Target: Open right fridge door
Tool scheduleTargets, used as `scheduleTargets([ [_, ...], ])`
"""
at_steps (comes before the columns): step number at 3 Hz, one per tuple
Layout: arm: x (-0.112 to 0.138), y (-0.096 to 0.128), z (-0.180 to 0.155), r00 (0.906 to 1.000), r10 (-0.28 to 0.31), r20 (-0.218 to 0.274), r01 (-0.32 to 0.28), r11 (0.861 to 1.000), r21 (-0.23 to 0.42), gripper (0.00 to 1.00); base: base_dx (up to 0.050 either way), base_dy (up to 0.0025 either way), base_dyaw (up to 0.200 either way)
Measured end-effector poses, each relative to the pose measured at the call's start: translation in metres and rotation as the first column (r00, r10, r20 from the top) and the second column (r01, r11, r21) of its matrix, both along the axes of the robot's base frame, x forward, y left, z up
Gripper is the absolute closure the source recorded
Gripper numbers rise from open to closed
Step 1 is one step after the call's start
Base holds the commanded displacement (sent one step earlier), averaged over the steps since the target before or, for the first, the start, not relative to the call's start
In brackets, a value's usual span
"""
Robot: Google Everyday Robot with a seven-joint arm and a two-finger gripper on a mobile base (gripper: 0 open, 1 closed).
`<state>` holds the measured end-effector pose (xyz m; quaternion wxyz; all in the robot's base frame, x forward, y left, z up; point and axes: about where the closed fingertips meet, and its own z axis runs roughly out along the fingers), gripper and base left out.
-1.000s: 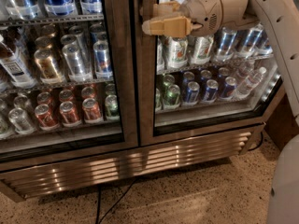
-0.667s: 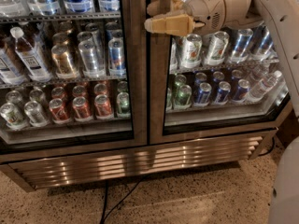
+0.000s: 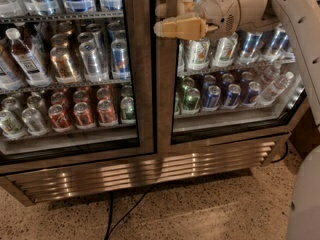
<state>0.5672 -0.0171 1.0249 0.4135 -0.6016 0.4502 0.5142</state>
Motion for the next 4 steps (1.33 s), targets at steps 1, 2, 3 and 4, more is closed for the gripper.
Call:
scheduleTargets([
  [1, 0.0, 0.0, 0.0, 1.0, 0.0, 0.0, 0.0, 1.0, 0.0, 1.0, 0.0, 0.0, 0.0],
  [2, 0.014, -0.014, 0.0, 1.0, 0.0, 0.0, 0.0, 1.0, 0.0, 1.0, -0.05, -0.00004, 0.0],
  [3, 0.014, -0.014, 0.0, 1.0, 0.0, 0.0, 0.0, 1.0, 0.0, 1.0, 0.0, 0.0, 0.0],
  [4, 0.014, -0.014, 0.0, 1.0, 0.0, 0.0, 0.0, 1.0, 0.0, 0.83, 0.0, 0.0, 0.0],
])
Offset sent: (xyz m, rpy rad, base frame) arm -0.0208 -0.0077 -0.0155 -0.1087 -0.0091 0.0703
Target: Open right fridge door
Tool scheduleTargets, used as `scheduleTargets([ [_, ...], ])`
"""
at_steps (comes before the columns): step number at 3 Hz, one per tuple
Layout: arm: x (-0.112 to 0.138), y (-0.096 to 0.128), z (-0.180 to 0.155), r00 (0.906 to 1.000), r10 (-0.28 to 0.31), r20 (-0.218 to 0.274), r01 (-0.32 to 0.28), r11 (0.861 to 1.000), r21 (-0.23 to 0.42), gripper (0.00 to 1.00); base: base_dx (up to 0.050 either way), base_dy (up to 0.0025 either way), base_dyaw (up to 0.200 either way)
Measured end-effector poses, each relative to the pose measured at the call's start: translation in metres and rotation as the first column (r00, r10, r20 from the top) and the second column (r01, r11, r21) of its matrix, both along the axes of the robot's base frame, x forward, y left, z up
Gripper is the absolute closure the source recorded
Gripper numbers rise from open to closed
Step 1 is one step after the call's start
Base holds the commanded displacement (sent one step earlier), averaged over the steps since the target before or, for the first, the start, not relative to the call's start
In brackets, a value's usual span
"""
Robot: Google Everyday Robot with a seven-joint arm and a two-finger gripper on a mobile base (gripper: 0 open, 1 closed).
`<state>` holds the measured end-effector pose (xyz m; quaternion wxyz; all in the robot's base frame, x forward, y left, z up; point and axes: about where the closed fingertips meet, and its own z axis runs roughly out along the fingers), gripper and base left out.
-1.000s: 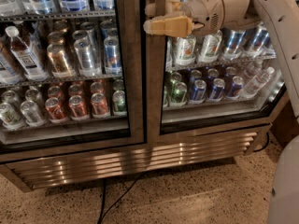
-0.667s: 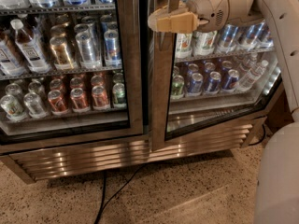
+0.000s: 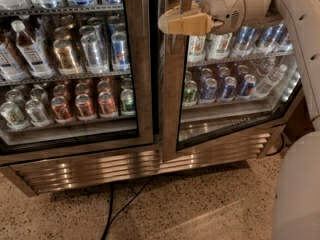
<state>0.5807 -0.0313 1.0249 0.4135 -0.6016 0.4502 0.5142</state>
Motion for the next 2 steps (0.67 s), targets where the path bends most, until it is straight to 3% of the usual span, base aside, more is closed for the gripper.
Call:
scheduleTargets([
  [1, 0.0, 0.0, 0.0, 1.0, 0.0, 0.0, 0.0, 1.0, 0.0, 0.6, 0.0, 0.0, 0.0],
  [2, 0.0, 0.0, 0.0, 1.0, 0.0, 0.0, 0.0, 1.0, 0.0, 0.47, 0.0, 0.0, 0.0],
])
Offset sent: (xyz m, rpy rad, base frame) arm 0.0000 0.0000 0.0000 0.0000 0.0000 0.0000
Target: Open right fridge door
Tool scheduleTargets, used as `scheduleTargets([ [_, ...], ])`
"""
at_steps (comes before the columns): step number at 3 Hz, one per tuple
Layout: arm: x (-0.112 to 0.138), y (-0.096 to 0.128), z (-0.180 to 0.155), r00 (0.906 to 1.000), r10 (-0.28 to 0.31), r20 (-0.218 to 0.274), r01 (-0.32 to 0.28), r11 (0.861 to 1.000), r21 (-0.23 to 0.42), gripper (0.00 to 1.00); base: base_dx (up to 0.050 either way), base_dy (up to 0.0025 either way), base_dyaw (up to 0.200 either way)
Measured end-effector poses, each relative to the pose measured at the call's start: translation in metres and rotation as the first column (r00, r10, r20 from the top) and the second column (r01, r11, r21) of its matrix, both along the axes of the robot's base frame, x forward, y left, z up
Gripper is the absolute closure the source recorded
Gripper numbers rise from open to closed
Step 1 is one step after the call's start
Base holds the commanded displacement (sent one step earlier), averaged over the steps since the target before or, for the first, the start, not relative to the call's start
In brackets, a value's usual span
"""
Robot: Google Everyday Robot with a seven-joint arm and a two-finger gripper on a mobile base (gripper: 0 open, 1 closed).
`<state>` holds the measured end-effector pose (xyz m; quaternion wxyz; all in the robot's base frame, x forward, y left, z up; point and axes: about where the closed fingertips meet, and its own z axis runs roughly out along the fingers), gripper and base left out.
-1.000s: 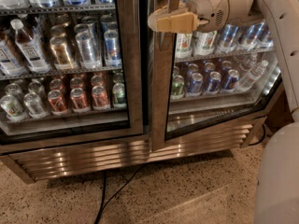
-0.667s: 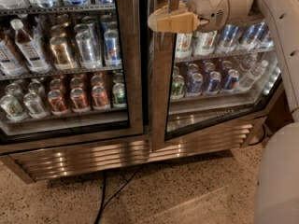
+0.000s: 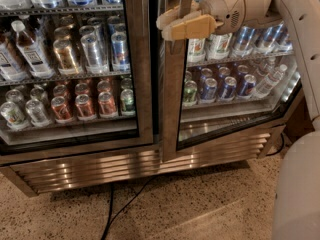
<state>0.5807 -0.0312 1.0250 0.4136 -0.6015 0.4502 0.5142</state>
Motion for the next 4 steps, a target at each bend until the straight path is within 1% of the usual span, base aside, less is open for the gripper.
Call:
scheduleTargets([
  [1, 0.0, 0.0, 0.0, 1.0, 0.0, 0.0, 0.0, 1.0, 0.0, 0.51, 0.0, 0.0, 0.0],
  [2, 0.0006, -0.0058, 0.0001, 1.0, 0.0, 0.0, 0.0, 1.0, 0.0, 0.33, 0.0, 0.0, 0.0],
  [3, 0.0048, -0.0003, 0.0032, 0.9997, -0.022, 0.011, 0.022, 1.0, -0.003, 0.1, 0.0, 0.0, 0.0],
  [4, 0.0073, -0.0018, 0.0047, 0.9977, -0.064, 0.021, 0.064, 0.998, 0.003, 0.0, 0.0, 0.0, 0.0],
])
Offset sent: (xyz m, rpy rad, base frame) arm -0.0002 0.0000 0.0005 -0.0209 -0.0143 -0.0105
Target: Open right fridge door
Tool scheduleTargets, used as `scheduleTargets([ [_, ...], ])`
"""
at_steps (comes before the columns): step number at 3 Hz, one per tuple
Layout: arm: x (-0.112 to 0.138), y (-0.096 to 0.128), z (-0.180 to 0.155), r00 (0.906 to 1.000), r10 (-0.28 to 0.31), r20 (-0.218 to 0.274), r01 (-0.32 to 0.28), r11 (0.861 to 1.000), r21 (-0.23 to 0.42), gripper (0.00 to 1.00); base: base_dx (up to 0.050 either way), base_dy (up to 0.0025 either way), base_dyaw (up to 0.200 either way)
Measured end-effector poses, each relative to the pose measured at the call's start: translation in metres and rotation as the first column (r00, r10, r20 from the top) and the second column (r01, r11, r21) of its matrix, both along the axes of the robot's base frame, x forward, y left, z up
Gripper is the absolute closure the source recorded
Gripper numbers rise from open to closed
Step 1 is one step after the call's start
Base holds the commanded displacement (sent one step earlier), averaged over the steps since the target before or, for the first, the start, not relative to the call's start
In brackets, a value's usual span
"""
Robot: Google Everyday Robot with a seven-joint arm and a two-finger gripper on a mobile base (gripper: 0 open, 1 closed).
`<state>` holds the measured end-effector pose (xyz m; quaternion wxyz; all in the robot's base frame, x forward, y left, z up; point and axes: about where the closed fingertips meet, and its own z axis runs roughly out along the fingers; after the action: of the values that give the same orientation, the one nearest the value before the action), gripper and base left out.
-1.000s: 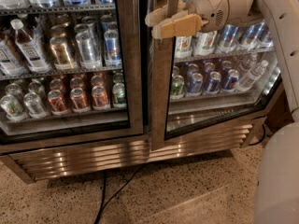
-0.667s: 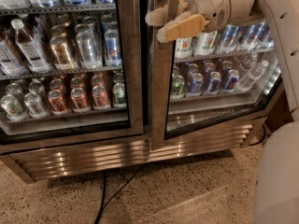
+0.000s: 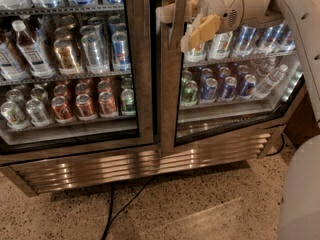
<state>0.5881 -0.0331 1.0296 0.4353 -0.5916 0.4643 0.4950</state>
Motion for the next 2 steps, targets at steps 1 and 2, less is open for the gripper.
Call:
scheduleTargets([
  [1, -0.0019, -0.0015, -0.0002, 0.9997, -0.021, 0.011, 0.02, 1.0, 0.012, 0.0, 0.0, 0.0, 0.0],
  [2, -0.0058, -0.0021, 0.001, 0.9993, -0.03, 0.022, 0.03, 0.999, 0.027, 0.0, 0.0, 0.0, 0.0],
])
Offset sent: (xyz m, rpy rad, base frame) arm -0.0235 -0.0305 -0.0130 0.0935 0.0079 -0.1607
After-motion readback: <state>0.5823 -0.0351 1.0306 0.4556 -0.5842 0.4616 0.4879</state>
